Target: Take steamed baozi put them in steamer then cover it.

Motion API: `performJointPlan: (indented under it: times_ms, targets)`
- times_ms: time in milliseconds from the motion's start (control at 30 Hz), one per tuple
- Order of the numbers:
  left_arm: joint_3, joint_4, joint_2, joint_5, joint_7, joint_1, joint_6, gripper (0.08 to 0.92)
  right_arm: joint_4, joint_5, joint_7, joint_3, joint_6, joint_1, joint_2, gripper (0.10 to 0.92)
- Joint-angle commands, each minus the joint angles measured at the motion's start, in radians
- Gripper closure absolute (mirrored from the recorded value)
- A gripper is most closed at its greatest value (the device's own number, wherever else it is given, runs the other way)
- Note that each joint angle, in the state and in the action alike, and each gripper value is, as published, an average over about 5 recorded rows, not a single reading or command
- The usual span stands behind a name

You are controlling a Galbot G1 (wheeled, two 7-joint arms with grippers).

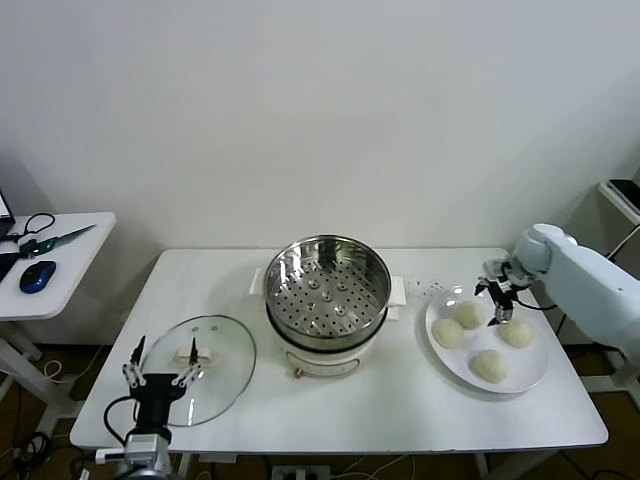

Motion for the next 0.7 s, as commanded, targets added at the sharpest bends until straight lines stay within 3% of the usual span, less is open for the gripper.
performJointPlan:
  times_ms: [33,367,700]
  targets:
    - [-0.001,0.012,0.001,-0.001,0.001,-0.006,0.002,0.177,-0.094,-0.033,-0.006,0.003,0.01,0.0,0.073,0.203]
    - [-0.001,0.021,0.004,-0.001,0.001,-0.009,0.003,0.177,-0.13,-0.037,-0.006,0.015,0.02,-0.007,0.103,0.208]
    - [-0.002,0.019,0.0,-0.001,0.0,-0.004,0.003,0.177,-0.126,-0.033,-0.019,0.02,0.027,0.0,0.098,0.345]
